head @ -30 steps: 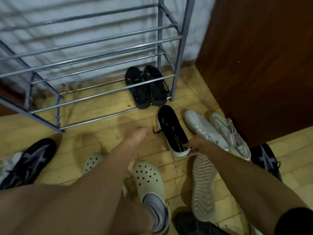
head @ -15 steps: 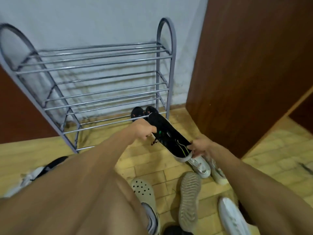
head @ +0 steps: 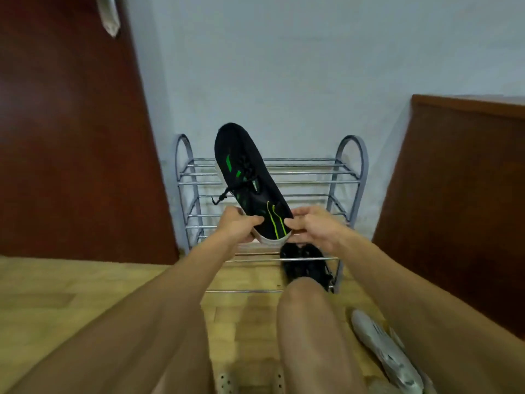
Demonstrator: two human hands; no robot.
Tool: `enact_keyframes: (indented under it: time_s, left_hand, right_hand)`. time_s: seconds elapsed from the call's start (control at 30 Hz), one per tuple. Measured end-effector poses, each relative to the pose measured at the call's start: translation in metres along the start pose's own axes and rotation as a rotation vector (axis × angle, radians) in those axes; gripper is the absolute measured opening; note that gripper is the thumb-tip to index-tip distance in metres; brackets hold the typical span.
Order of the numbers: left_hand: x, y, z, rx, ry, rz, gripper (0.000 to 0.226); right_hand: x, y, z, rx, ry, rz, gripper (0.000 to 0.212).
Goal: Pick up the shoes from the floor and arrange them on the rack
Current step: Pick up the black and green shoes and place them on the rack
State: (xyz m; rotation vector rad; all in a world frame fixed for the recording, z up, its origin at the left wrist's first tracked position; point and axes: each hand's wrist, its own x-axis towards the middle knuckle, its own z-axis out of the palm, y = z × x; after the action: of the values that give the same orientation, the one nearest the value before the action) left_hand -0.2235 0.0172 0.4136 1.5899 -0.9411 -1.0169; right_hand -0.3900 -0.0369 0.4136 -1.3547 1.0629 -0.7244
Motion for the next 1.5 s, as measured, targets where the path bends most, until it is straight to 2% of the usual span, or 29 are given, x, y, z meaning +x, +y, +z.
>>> enact_keyframes:
  time_s: [0.07, 0.13, 0.2, 0.27, 0.43, 0.47, 0.53, 0.67, 0.73, 0.83, 0.93, 1.0, 1.17, 1.23, 1.37, 1.5]
  left_hand:
    - [0.002, -0.003, -0.035, -0.08, 0.07, -0.002, 0.015]
    - [0.006, -0.015, -0.072, -0.123, 0.111, -0.015, 0.026]
    - [0.007, -0.035, -0.109, -0.163, 0.18, -0.051, 0.031]
    - [0.008, -0.06, -0.144, -0.188, 0.262, -0.095, 0.028]
    - [0.003, -0.135, -0.214, -0.211, 0.402, -0.231, 0.029]
    - [0.003, -0.152, -0.225, -0.21, 0.421, -0.262, 0.03]
    - [0.004, -0.187, -0.244, -0.21, 0.445, -0.329, 0.034]
    - [0.004, -0.248, -0.262, -0.19, 0.497, -0.47, 0.032]
    - [-0.001, -0.276, -0.264, -0.172, 0.48, -0.537, 0.029]
    - [-0.018, -0.318, -0.261, -0.168, 0.46, -0.642, 0.02]
    - [-0.042, -0.355, -0.255, -0.135, 0.453, -0.73, 0.026]
    - [-0.061, -0.378, -0.253, -0.088, 0.439, -0.776, 0.034]
    - [-0.113, -0.435, -0.262, 0.11, 0.375, -0.926, 0.025]
    - [-0.129, -0.451, -0.264, 0.166, 0.317, -0.947, 0.022]
    - [-0.143, -0.473, -0.255, 0.356, 0.218, -0.861, 0.02]
    - [-0.14, -0.467, -0.258, 0.593, 0.056, -0.8, 0.031]
  right_hand:
    - [0.014, -0.012, 0.033, -0.023, -0.046, -0.005, 0.03]
    - [0.029, -0.021, 0.068, -0.068, -0.123, 0.021, 0.039]
    - [0.042, -0.023, 0.106, -0.163, -0.222, 0.054, 0.024]
    - [0.051, -0.023, 0.147, -0.279, -0.295, 0.092, 0.009]
    - [0.087, 0.005, 0.239, -0.431, -0.339, 0.158, 0.006]
    - [0.094, 0.016, 0.253, -0.45, -0.337, 0.175, 0.009]
    - [0.105, 0.042, 0.274, -0.506, -0.349, 0.214, 0.026]
    - [0.113, 0.107, 0.293, -0.581, -0.426, 0.342, 0.041]
    - [0.111, 0.141, 0.296, -0.634, -0.447, 0.388, 0.045]
    - [0.099, 0.185, 0.301, -0.684, -0.481, 0.424, 0.04]
    - [0.083, 0.22, 0.307, -0.753, -0.526, 0.452, 0.039]
    - [0.071, 0.241, 0.313, -0.795, -0.558, 0.464, 0.039]
    - [0.039, 0.29, 0.329, -0.922, -0.559, 0.485, 0.037]
    - [0.027, 0.306, 0.333, -0.972, -0.591, 0.478, 0.03]
    - [0.006, 0.325, 0.338, -1.027, -0.652, 0.44, 0.032]
    - [-0.008, 0.324, 0.337, -1.012, -0.698, 0.416, 0.049]
